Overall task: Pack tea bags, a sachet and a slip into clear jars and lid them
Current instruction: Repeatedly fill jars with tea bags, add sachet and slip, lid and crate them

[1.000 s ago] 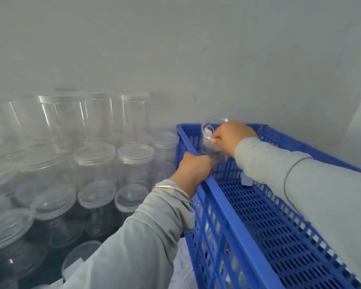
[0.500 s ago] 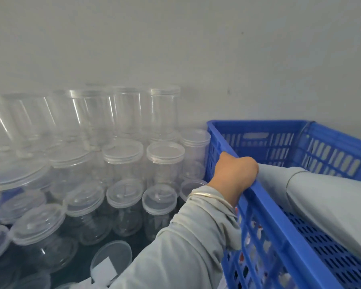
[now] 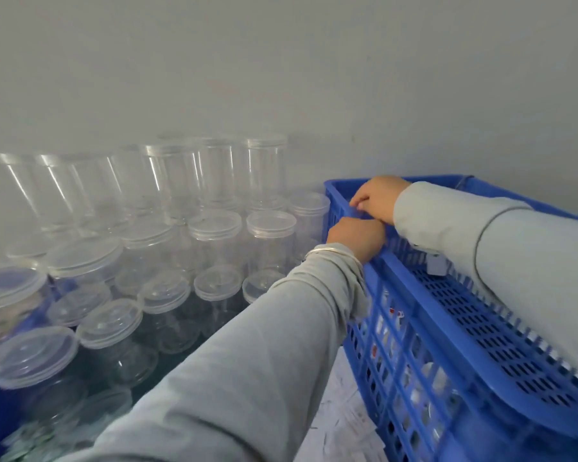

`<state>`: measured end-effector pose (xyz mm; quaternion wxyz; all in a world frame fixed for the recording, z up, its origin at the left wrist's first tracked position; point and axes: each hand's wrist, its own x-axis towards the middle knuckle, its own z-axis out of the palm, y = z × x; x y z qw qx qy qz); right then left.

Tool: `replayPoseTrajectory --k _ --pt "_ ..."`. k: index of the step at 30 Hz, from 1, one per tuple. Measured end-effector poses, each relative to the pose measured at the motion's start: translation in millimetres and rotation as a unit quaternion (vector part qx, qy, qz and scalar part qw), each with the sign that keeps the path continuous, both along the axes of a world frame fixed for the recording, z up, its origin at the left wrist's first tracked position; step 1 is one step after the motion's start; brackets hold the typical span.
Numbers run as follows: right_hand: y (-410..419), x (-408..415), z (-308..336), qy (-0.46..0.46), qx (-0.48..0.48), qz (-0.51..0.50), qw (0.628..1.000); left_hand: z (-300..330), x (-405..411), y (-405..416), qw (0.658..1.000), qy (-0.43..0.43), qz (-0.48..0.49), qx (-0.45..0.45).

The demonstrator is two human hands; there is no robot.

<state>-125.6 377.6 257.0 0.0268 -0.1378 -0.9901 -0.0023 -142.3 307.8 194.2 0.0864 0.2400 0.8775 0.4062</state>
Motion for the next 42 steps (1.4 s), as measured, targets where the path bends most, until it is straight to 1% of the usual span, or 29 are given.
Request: replayPoseTrajectory --k 1,2,3,4,6,8,9,11,13,16,18,19,22,24,26,28,30,32,33,34,36,38,40,42 --pt "-5.8 7.3 5.3 0.019 -0.011 0.015 1.0 4.2 4.6 -9.3 0.999 0.042 -0.003 -0.005" --pt "-14.2 14.8 10.1 0.036 -0.024 0.028 0.999 5.2 4.5 -19.9 0.994 0.103 -0.019 -0.029" --pt "-22.4 19.8 11.6 0.049 -0.026 0.041 0.998 6.0 3.3 -31.9 0.989 0.137 -0.019 -0.043" --pt "-30.9 23.8 10.7 0.057 -0.021 0.056 0.997 8.0 0.2 -46.0 0.988 0.149 -0.016 -0.042" --pt "-52.4 24.6 6.9 0.048 -0.016 0.075 0.996 10.6 -7.1 -78.3 0.987 0.147 0.013 -0.055" --pt "-72.8 17.3 0.0 0.027 -0.01 0.083 0.996 14.6 -8.0 -115.8 0.992 0.109 0.051 -0.031" --pt "-80.8 9.8 -2.3 0.033 -0.011 0.082 0.996 17.3 -7.5 -137.4 0.993 0.095 0.061 -0.033" --pt "-91.1 -7.8 -2.8 0.075 -0.058 0.051 0.994 17.4 -4.8 -182.6 0.991 0.09 0.09 -0.034" --pt "-98.1 -25.7 -10.6 0.114 -0.151 -0.011 0.982 11.2 0.7 -229.7 0.992 0.068 0.101 -0.031" --pt "-113.3 -46.8 -41.6 0.134 -0.304 -0.102 0.938 -9.2 14.3 -300.4 0.99 0.046 0.13 -0.019" --pt "-120.6 -58.4 -67.5 0.187 -0.38 -0.131 0.896 -26.3 31.3 -343.1 0.989 0.03 0.144 -0.008" --pt "-122.0 -62.8 -79.2 0.222 -0.398 -0.144 0.878 -34.4 40.5 -361.1 0.989 0.017 0.148 0.001" --pt "-130.4 -64.9 -95.2 0.326 -0.4 -0.183 0.837 -51.7 61.8 -400.8 0.985 -0.018 0.171 0.033" --pt "-141.2 -57.8 -95.0 0.401 -0.396 -0.188 0.804 -60.1 69.1 -414.7 0.981 -0.032 0.183 0.05" --pt "-158.4 -41.9 -92.8 0.459 -0.399 -0.168 0.776 -69.1 71.8 -421.4 0.979 -0.037 0.186 0.075" --pt "-182.7 -16.4 -96.8 0.496 -0.413 -0.113 0.755 -77.8 72.2 -423.0 0.977 -0.039 0.181 0.11" --pt "-213.5 17.1 -109.9 0.481 -0.422 -0.028 0.768 -84.1 71.7 -420.7 0.975 -0.046 0.159 0.148" --pt "-246.5 49.4 -130.0 0.396 -0.464 0.081 0.788 -87.2 71.4 -417.7 0.973 -0.055 0.123 0.187" --pt "-262.6 62.8 -140.8 0.341 -0.493 0.13 0.79 -87.5 72.0 -417.4 0.973 -0.065 0.098 0.201" --pt "-277.6 73.7 -152.2 0.29 -0.52 0.173 0.785 -88.3 72.3 -418.1 0.973 -0.078 0.07 0.205" --pt "-304.4 87.6 -175.7 0.226 -0.55 0.236 0.769 -90.2 73.2 -421.9 0.983 -0.08 0.02 0.163" --pt "-323.3 94.0 -194.1 0.211 -0.551 0.263 0.763 -93.4 74.2 -428.5 0.994 -0.056 -0.026 0.091" --pt "-328.3 95.2 -208.6 0.203 -0.556 0.269 0.76 -95.9 73.7 -435.8 0.997 -0.045 -0.045 0.042" --pt "-327.6 95.0 -224.8 0.158 -0.555 0.281 0.767 -99.2 71.5 -440.3 0.998 -0.043 -0.043 0.018"
